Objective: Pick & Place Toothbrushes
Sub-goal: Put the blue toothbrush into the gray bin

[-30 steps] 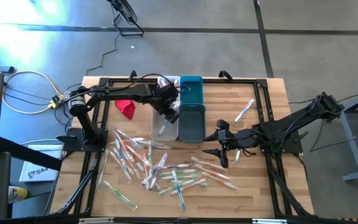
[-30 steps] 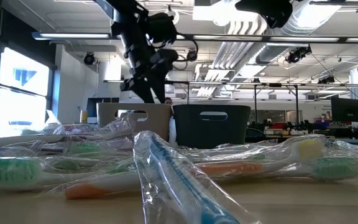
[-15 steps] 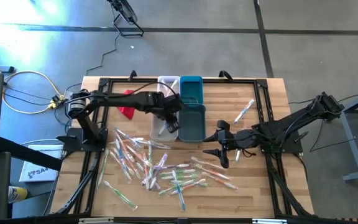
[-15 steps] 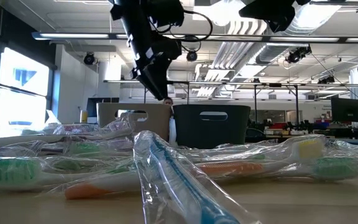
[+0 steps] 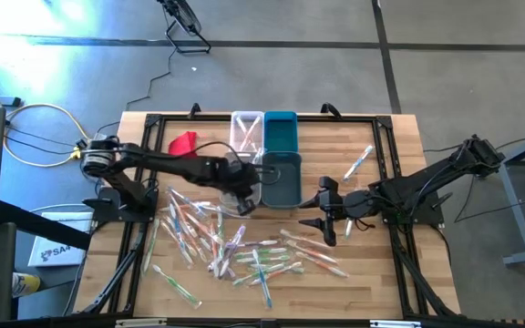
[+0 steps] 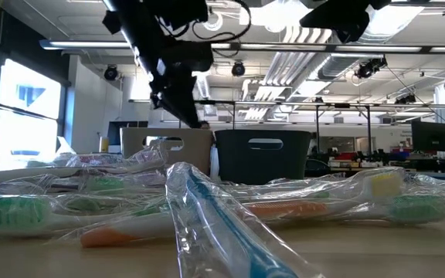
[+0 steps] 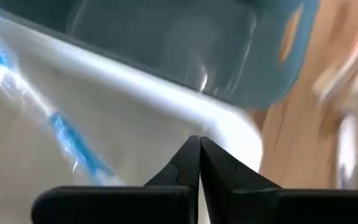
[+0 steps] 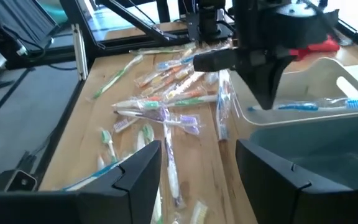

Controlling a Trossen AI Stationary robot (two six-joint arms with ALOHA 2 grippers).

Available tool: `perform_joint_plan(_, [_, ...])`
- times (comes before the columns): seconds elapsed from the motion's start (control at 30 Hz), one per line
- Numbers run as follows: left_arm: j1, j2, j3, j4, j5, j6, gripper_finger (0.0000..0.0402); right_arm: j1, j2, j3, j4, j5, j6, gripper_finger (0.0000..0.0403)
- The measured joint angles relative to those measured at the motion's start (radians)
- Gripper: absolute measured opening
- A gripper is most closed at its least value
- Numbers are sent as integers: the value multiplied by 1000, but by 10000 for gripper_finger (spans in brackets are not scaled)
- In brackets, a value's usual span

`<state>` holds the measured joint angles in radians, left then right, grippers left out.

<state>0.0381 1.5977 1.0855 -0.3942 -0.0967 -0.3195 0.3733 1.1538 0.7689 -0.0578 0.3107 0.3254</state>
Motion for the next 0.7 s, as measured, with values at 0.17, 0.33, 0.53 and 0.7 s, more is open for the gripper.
perform_joint_plan(0.17, [-37,-105,-137,209,-3,1,10,0,0,0,-28,-3,26,200])
perform_joint_plan(0.33, [-82,-222,-253,328,0,41,10,0,0,0,-29,-3,26,200])
perform_joint_plan(0.53, [-155,-325,-334,414,-13,120,10,0,0,0,-44,4,21,200])
perform_joint_plan(0.7, [-210,-387,-422,533,-24,210,10,0,0,0,-49,4,21,200])
